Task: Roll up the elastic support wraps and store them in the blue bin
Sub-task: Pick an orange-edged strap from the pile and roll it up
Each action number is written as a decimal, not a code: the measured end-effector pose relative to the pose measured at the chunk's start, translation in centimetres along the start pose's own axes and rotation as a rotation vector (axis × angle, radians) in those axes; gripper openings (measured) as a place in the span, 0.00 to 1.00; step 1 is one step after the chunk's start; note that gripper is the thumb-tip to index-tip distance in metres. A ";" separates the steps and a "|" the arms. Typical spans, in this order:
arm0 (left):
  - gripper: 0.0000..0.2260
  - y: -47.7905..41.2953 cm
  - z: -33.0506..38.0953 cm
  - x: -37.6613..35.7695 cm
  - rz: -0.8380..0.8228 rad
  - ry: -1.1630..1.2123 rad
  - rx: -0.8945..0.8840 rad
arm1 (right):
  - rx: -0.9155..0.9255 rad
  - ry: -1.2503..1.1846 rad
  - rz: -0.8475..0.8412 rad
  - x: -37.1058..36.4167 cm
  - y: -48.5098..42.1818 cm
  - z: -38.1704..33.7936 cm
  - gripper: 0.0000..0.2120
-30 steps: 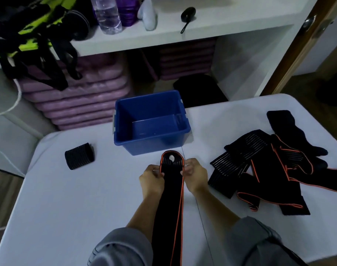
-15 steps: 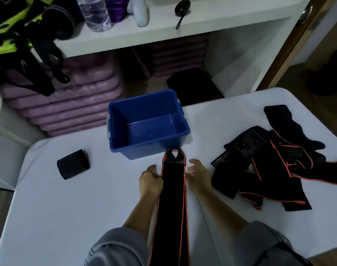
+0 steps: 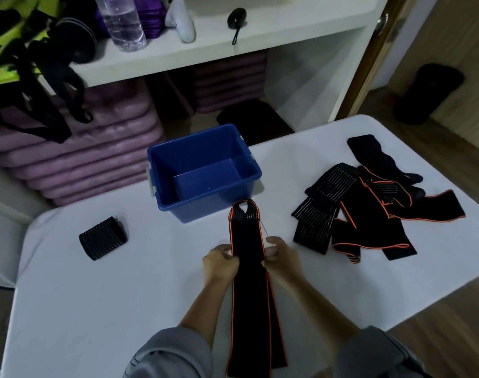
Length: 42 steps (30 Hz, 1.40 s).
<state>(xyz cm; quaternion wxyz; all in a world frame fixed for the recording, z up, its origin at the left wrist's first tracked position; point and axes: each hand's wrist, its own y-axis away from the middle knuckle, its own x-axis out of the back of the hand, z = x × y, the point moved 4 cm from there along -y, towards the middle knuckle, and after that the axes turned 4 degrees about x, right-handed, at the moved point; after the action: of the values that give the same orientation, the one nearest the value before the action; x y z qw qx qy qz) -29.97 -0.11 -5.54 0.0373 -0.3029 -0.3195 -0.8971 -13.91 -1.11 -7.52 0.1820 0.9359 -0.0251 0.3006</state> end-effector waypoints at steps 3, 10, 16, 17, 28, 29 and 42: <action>0.17 0.4 -1.0 0.8 -0.003 0.003 0.052 | 0.002 -0.012 0.010 0.6 1.2 0.4 0.23; 0.13 3.2 -3.7 0.3 -0.086 -0.039 0.121 | 0.000 0.218 -0.087 0.3 4.4 1.2 0.15; 0.18 3.5 -4.8 -1.1 -0.149 0.111 0.157 | 0.041 0.170 -0.081 -0.3 6.2 1.5 0.18; 0.21 3.3 -5.2 -1.3 -0.156 0.133 0.159 | 0.040 0.146 -0.084 -0.3 6.5 1.6 0.20; 0.10 7.6 -7.2 -0.3 -0.196 0.102 0.125 | 0.007 0.173 -0.157 -1.0 9.8 4.1 0.26; 0.10 7.7 -7.4 -0.4 -0.195 0.097 0.109 | 0.004 0.158 -0.156 -1.1 10.0 4.3 0.27; 0.14 8.6 -8.3 -2.0 -0.149 0.008 -0.095 | 0.173 0.136 -0.060 -1.2 10.9 4.8 0.20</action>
<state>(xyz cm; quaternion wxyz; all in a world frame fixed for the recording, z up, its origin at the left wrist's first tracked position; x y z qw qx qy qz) -30.44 -12.13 -7.07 -0.0425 -0.2761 -0.2980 -0.9128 -13.93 -13.09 -8.21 0.1109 0.9258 0.0414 0.3590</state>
